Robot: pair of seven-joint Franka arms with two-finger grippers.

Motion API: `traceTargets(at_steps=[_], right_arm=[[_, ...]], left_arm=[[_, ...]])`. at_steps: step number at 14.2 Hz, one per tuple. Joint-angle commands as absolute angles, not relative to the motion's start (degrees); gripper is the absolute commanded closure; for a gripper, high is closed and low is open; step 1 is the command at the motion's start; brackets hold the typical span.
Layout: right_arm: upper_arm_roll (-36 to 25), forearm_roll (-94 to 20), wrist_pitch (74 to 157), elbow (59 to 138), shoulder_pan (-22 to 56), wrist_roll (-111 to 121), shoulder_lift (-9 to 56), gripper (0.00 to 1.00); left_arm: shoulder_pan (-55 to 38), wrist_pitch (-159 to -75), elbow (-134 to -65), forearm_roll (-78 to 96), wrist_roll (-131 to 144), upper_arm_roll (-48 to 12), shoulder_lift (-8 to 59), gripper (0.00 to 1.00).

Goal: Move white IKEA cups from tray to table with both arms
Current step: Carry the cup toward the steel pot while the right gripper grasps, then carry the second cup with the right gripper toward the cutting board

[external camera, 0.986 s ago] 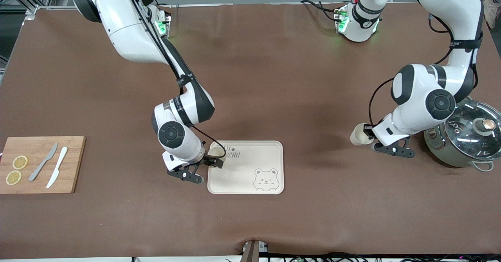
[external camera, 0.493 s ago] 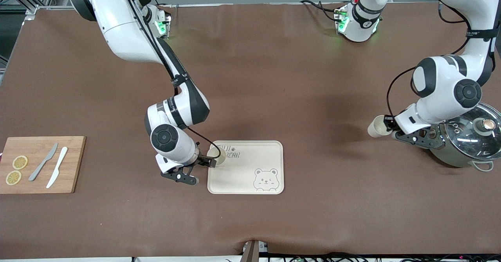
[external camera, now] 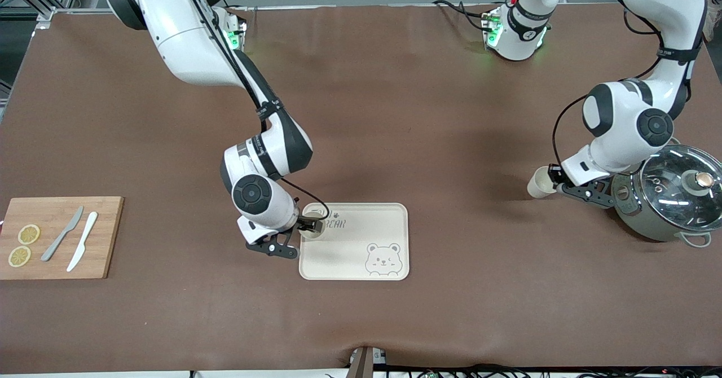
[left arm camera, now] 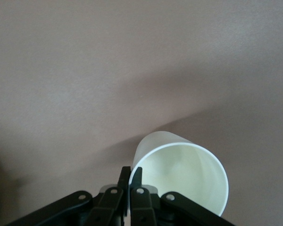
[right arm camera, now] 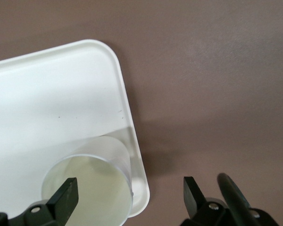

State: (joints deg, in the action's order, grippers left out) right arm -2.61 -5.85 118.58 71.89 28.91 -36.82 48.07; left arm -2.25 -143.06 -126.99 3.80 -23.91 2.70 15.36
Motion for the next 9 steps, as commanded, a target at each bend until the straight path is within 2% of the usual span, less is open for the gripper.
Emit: traceTargets(at_steps=[1, 3, 5, 8, 9], right_arm=[[-2.6, -6.5, 118.7, 72.7, 28.9, -36.5, 47.5, 0.35], [-2.7, -6.4, 118.8, 72.9, 29.1, -36.3, 47.6, 0.61], [-2.7, -6.4, 119.2, 72.9, 29.1, -36.3, 47.7, 0.72], [-2.7, -6.4, 119.2, 72.9, 29.1, -36.3, 47.7, 1.00], [-2.7, -6.5, 119.2, 72.9, 29.0, -36.3, 47.6, 1.00]], left_arm=[[-2.2, -146.4, -127.4, 4.6, -24.6, 1.3, 16.9, 1.00], [-2.3, -148.3, -127.4, 4.6, -24.6, 1.1, 17.8, 1.00], [-2.3, -150.9, -127.3, 4.6, -24.6, 0.6, 19.1, 1.00], [-2.5, -151.7, -127.3, 4.6, -24.6, 0.4, 19.8, 1.00], [-2.7, -151.6, -127.1, 4.6, -24.6, 0.4, 19.8, 0.90]])
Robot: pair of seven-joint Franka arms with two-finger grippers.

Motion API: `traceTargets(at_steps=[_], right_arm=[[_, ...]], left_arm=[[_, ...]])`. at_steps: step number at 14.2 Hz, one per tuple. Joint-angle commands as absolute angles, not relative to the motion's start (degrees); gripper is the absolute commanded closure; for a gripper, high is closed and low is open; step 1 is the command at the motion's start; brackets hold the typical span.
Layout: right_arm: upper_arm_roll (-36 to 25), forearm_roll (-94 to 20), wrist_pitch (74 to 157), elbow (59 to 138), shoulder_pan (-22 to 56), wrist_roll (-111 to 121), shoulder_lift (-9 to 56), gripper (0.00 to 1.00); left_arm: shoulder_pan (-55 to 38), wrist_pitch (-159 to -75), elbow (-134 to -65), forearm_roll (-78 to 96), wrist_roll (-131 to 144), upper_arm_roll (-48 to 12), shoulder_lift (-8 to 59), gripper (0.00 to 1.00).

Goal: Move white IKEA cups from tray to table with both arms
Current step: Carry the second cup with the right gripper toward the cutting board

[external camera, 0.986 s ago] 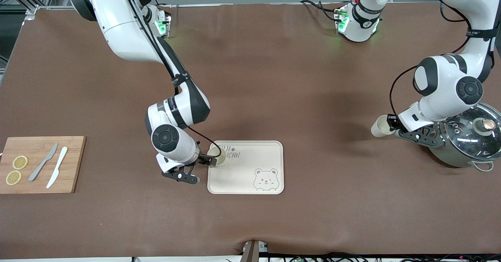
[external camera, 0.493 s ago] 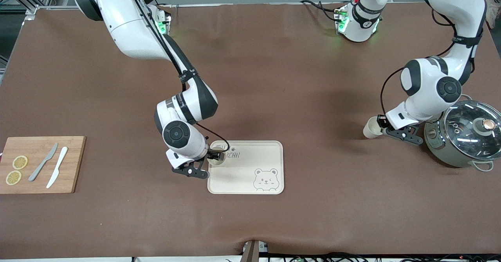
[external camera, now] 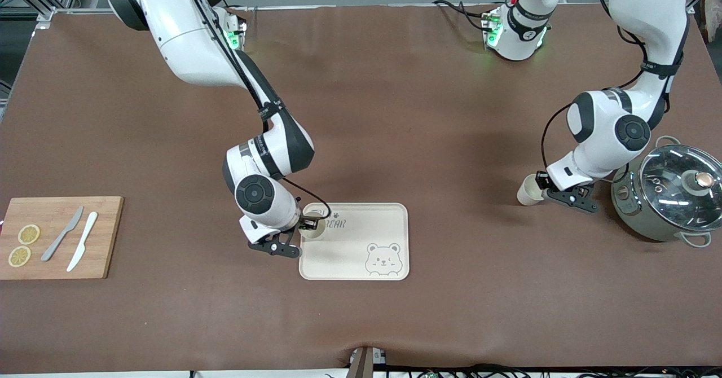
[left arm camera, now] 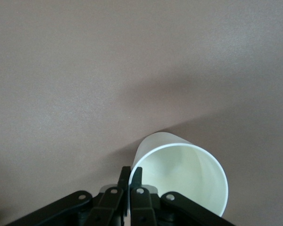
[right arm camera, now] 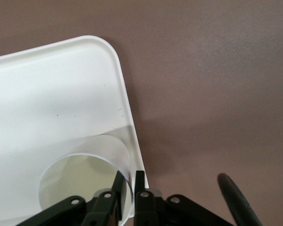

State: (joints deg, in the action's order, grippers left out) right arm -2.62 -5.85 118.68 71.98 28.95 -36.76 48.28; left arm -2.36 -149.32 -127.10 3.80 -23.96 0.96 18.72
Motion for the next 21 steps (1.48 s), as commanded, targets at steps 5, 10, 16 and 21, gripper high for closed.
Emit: traceTargets(at_steps=[5, 10, 16, 21], right_arm=[[-2.7, -6.5, 118.3, 72.2, 27.0, -35.9, 46.8, 1.00], [-2.4, -7.0, 112.8, 67.8, 20.8, -30.3, 45.4, 1.00], [-3.1, -6.6, 110.0, 66.2, 13.1, -12.3, 45.3, 1.00], [-3.2, -6.2, 110.7, 66.7, 5.6, 3.2, 45.4, 1.00]], left_arm=[[-2.8, -151.7, -126.7, 4.5, -24.7, 0.4, 19.9, 0.00], [-2.6, -151.4, -126.7, 4.5, -24.7, 0.4, 19.2, 0.00], [-2.1, -146.8, -125.1, 4.0, -24.9, 0.5, 16.3, 0.00], [-2.1, -133.4, -113.8, 4.0, -23.5, 0.5, 15.6, 0.00]])
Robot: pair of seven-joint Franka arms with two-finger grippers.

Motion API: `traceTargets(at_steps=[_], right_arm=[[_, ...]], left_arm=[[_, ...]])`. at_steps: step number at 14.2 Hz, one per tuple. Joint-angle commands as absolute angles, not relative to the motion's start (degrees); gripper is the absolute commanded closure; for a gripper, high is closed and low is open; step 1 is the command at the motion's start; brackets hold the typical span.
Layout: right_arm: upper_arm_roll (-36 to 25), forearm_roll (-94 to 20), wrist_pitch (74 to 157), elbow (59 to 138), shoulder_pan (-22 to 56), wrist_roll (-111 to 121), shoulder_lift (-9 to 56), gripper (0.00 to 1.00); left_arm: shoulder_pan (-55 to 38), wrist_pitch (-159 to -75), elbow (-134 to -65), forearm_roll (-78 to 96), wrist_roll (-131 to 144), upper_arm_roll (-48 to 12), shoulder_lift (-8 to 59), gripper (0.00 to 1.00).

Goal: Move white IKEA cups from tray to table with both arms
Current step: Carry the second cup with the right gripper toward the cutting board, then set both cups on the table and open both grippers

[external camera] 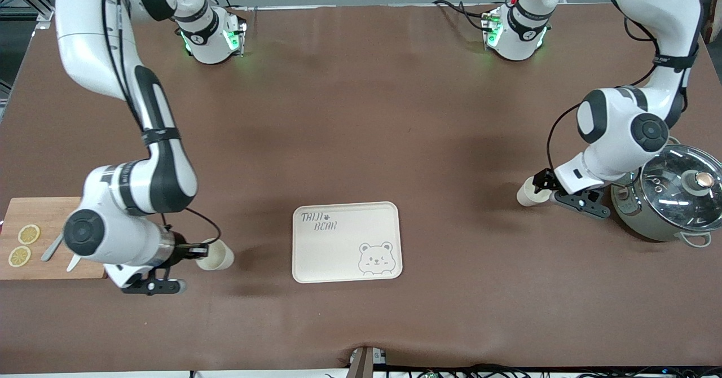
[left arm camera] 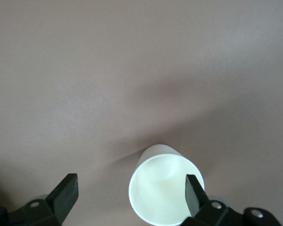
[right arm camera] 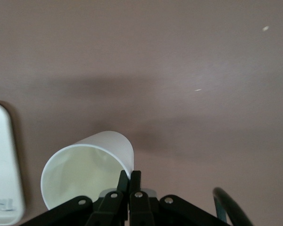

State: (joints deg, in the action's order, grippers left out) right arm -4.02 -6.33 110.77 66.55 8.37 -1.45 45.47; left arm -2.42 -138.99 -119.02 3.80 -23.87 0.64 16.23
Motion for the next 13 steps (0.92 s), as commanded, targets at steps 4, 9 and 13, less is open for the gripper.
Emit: traceTargets(at_steps=[4, 9, 13], right_arm=[[-3.3, -3.8, 115.0, 69.2, 2.1, 7.5, 46.0, 1.00], [-3.3, -3.8, 118.6, 72.6, 1.1, 7.6, 46.5, 1.00], [-3.3, -3.9, 119.3, 73.5, 0.8, 7.6, 46.7, 0.75]], left_arm=[[-4.2, -120.3, -99.5, 4.0, -11.7, 0.4, 18.1, 0.00], [-10.4, -116.3, -94.6, 4.7, 4.5, 0.2, 17.8, 0.00], [-12.0, -109.4, -91.9, 2.9, 10.2, -0.4, 14.2, 0.00]])
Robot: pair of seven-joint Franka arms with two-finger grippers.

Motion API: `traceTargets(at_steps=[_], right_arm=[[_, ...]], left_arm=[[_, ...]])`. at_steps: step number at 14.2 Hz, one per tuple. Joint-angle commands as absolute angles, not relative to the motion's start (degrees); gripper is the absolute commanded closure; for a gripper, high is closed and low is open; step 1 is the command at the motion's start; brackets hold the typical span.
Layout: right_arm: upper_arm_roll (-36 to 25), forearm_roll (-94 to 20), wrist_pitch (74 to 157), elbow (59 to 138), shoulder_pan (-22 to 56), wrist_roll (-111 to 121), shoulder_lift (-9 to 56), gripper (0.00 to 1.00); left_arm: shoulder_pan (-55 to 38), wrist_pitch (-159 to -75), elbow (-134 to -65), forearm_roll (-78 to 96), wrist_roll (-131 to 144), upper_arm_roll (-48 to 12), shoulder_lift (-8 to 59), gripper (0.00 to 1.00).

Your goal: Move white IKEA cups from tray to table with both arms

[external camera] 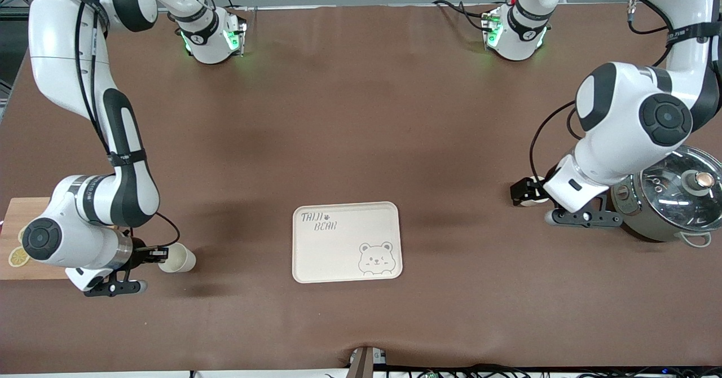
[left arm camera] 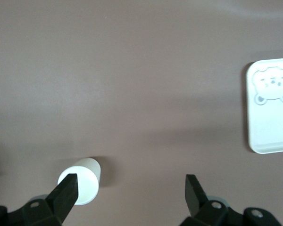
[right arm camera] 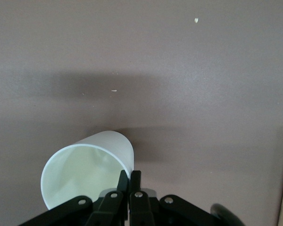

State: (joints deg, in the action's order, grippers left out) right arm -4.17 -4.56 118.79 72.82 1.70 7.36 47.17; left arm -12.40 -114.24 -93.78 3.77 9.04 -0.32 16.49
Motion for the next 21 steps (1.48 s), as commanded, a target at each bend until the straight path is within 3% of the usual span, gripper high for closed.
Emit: traceTargets(at_steps=[1, 3, 8, 9, 21], right_arm=[[-3.3, -3.9, 119.2, 73.6, 0.8, 7.6, 46.8, 0.67], [-3.3, -4.0, 119.2, 73.6, 0.7, 7.6, 46.8, 0.43], [-3.3, -3.9, 118.6, 73.3, 0.8, 7.5, 46.1, 0.13], [-3.3, -4.0, 118.2, 73.3, 0.9, 7.5, 45.4, 0.02], [-3.3, -4.0, 102.9, 73.5, 0.5, 5.9, 29.5, 0.00]], left_arm=[[-11.9, -107.2, -90.5, 1.5, 9.7, -0.7, 13.5, 0.00], [-11.6, -104.8, -88.6, 0.8, 6.3, -1.2, 12.5, 0.00], [-11.1, -100.8, -85.6, 0.9, 4.3, -1.0, 11.6, 0.00], [-11.1, -100.6, -85.5, 0.9, 4.3, -0.9, 10.8, 0.00], [-11.3, -98.9, -85.5, 0.9, 4.7, -1.1, 10.2, 0.00]])
